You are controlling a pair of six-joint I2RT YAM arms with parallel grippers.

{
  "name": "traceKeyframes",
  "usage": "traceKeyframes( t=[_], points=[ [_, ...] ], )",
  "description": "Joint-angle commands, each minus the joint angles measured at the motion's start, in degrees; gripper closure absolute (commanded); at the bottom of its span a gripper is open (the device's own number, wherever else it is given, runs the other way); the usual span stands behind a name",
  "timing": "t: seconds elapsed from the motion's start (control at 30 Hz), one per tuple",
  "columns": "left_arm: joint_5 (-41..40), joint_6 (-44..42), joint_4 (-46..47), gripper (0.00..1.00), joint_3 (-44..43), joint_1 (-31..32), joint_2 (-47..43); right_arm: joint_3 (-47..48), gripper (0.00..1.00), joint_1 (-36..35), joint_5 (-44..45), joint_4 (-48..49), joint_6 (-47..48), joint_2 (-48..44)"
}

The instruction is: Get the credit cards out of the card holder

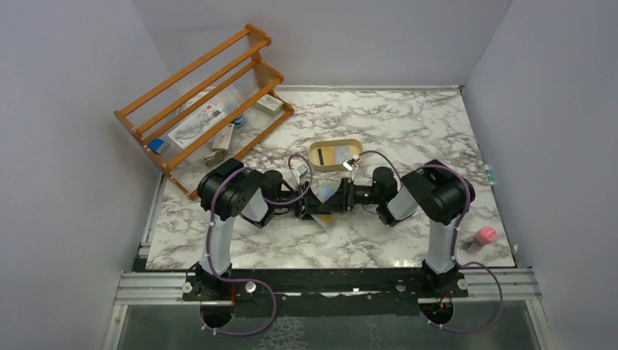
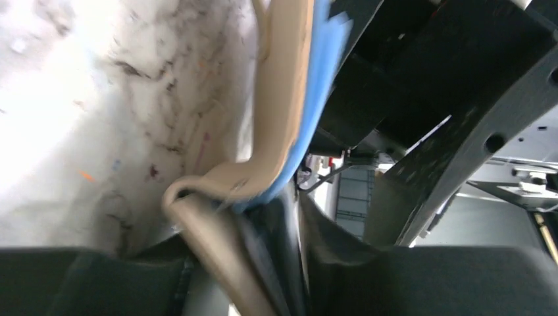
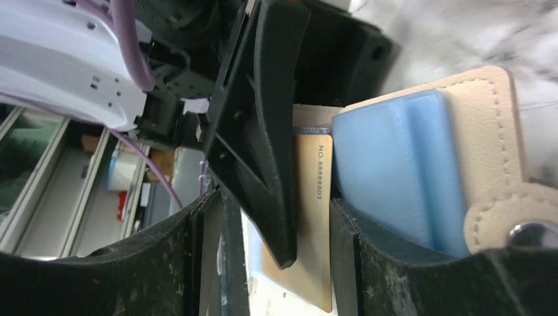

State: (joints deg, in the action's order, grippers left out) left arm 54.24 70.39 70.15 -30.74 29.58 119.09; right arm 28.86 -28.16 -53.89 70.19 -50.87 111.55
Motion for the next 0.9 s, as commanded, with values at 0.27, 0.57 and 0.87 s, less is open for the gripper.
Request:
traceKeyframes(
  t=[0.27,0.57,0.87],
  points=[
    [-13.67,-3.42,6.71,0.38,0.55,-1.75,-4.25,-2.46,0.4,-7.56,-19.77,25.31,-18.33,8.3],
    [-14.25,-3.24,8.49,0.38,4.62,-3.91,-4.55,-4.19,0.4,-3.68,-16.71,31.56,-22.18,12.81],
    [-13.76,-6.76,2.63,0.38,5.08,-7.37,-8.44,-4.41,0.4,-2.91,-13.94,18.45,-14.58,7.76]
  ],
)
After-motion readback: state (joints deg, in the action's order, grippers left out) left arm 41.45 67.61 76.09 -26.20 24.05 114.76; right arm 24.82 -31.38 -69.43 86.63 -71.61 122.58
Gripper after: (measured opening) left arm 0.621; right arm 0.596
